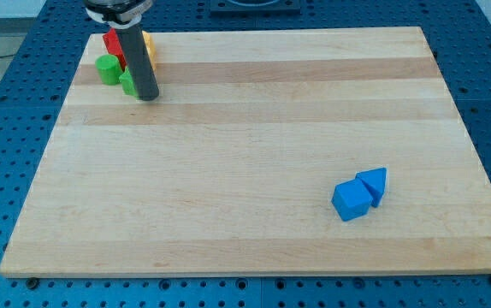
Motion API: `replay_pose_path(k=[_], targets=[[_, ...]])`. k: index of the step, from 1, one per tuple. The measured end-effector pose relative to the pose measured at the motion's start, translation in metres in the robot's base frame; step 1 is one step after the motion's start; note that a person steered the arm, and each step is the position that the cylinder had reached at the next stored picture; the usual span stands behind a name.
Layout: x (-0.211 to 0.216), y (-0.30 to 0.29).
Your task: Push the green star into the yellow heart
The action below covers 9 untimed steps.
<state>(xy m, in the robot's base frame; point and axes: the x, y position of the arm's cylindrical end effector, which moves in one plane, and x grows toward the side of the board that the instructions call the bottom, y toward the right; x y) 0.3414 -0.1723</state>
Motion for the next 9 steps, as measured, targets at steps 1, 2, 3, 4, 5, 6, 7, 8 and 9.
replay_pose_path(k=[1,2,3,4,5,6,7,8,9], targets=[[-0.007,-0.005],[0.006,-0.005],[0.047,-0.010],[0.052,-0.030],[0.031,-0.034],[0.006,-0.034],[-0.004,-0.034],[-0.007,-0.034],[-0.014,-0.034]])
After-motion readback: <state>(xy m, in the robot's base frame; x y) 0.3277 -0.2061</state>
